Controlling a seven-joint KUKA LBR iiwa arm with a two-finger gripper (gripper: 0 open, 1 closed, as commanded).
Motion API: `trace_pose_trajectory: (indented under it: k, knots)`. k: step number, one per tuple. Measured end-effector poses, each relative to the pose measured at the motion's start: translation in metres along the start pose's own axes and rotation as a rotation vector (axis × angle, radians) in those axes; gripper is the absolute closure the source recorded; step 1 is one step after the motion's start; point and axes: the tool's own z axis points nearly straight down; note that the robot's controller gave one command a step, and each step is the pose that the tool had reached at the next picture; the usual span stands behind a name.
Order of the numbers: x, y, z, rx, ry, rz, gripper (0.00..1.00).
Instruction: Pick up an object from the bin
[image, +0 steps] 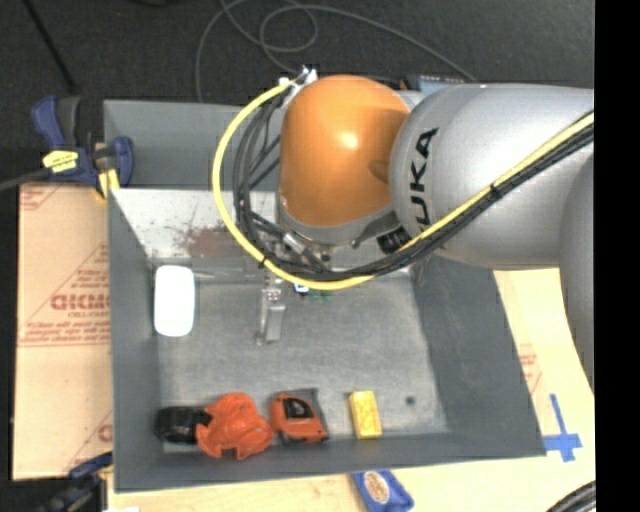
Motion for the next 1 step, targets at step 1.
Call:
trace_pose_trajectory:
  k: [1]
  knots:
    - [-0.0002, -0.0013, -0.0044, -0.001, -0.005, 0.004, 0.00]
